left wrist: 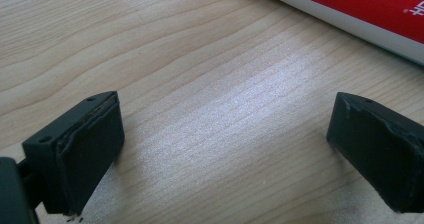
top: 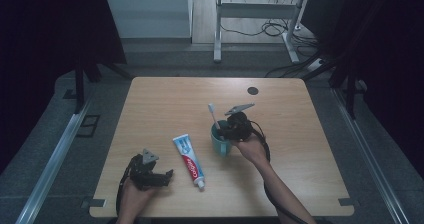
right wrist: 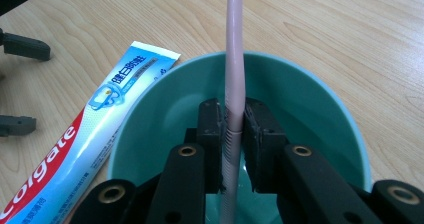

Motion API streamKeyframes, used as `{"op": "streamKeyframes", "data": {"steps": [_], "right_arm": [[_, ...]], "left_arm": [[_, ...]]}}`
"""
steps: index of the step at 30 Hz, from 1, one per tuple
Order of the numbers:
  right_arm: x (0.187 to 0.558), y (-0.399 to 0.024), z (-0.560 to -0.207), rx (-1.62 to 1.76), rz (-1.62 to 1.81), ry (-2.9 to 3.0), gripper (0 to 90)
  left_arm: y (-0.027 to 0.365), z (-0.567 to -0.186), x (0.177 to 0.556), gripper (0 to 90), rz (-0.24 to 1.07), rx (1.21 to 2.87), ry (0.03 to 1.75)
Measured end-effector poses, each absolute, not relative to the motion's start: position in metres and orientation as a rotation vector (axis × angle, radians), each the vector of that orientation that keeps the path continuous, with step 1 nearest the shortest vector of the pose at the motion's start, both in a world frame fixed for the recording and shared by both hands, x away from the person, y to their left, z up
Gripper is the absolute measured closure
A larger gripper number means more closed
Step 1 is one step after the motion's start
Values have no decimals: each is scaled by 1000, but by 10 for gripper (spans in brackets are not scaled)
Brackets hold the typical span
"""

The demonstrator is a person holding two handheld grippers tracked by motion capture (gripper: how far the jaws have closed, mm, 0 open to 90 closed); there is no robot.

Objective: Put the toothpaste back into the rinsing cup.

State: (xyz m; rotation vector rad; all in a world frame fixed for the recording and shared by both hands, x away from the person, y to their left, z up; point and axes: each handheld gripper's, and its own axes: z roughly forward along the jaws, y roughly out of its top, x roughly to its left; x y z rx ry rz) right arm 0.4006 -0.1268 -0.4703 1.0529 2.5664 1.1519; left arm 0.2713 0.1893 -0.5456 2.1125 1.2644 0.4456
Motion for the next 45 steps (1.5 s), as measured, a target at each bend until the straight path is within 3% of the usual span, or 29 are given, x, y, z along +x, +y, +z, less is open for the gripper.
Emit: {"op": "streamKeyframes", "data": {"steps": [10, 17, 45], "right_arm": [[396, -128, -462, 1027, 1147, 2554, 681], [390, -129, -451, 995, 1149, 2541, 539], [369, -141, -428, 935, 1136, 2554, 184]], "left_arm": [[189, -546, 271, 19, 445, 2112, 1264], [189, -546, 271, 19, 446, 2112, 1264], [189, -546, 271, 19, 447, 2114, 1262]]}}
